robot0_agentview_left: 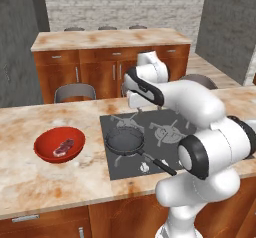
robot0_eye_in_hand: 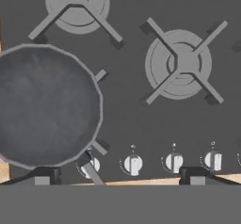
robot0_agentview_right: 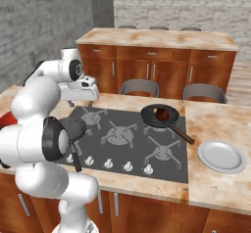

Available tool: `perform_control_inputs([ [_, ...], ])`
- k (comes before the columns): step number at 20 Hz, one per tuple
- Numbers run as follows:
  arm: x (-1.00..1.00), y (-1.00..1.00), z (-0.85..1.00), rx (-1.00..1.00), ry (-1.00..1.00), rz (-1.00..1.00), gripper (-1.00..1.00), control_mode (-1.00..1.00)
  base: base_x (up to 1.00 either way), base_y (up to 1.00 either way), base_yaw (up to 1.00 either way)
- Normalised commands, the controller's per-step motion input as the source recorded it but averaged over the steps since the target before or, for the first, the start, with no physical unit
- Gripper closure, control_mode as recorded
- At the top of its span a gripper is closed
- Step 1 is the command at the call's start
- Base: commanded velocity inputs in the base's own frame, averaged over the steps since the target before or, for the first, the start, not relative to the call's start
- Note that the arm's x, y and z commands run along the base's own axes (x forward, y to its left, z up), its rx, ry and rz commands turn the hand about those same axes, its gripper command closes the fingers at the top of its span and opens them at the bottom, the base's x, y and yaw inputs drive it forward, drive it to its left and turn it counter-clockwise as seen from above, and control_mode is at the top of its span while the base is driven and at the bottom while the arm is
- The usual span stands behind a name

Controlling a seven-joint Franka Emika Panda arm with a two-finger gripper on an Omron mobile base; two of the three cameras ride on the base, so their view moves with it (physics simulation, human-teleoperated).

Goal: Place one of the steaks on the plate and the other in the bowl. Then place the bowl in the fridge.

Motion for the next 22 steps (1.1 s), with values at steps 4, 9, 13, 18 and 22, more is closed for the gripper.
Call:
perform_control_inputs([
  [4,0.0,-0.26,0.28,0.0,0.0,0.04,-1.0,-1.0,0.0,0.0,0.0],
  [9,0.0,-0.03,0.26,0.0,0.01,0.06,-1.0,-1.0,0.0,0.0,0.0],
  [13,-0.08,-0.59,0.24,0.01,-0.01,0.07,-1.0,-1.0,0.0,0.0,0.0],
  [18,-0.63,-0.57,0.01,0.05,-0.1,0.01,-1.0,-1.0,0.0,0.0,0.0],
  [22,-0.5,-0.21,0.0,0.05,-0.07,0.0,-1.0,-1.0,0.0,0.0,0.0],
])
